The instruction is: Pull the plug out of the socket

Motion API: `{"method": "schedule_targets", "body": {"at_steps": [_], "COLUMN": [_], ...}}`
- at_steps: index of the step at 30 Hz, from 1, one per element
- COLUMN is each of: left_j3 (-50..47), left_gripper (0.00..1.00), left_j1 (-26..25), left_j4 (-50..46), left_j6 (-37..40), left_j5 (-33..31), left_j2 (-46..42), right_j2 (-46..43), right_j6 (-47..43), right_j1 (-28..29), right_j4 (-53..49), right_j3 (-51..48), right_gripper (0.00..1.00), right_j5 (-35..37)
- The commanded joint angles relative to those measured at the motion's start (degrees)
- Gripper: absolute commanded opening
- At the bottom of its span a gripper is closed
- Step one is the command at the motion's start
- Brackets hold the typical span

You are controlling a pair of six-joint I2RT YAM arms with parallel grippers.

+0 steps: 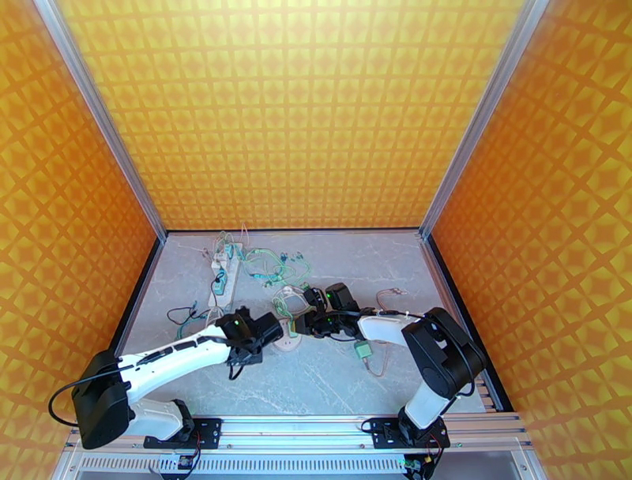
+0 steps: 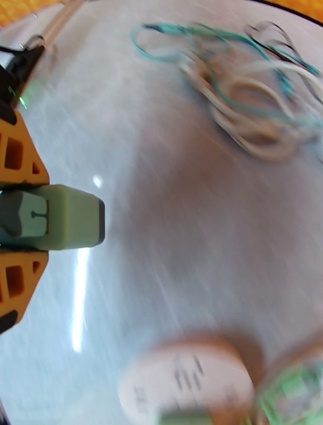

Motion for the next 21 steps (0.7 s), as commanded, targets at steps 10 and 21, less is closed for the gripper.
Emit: {"method": "schedule_targets", "body": {"at_steps": [10,21], "left_j3": [1.7,8.9], "left_gripper": [0.0,0.44], "left_j1": [0.3,-1.0], "left_j4": [-10.7,-3.0], "left_j6": [-2.9,1.4], "left_j5": [-2.5,-0.3], "left_j2": [12.7,16.4], "right_j2": [3.9,-1.2], "right_j6": [-1.3,-5.3], "right_j1": [0.4,0.4], "right_j4": [-12.5,-16.4], "right_j3": [-3.1,-0.1], "right_gripper": [0.4,0.53], "right_j5": [15.4,15.2]}}
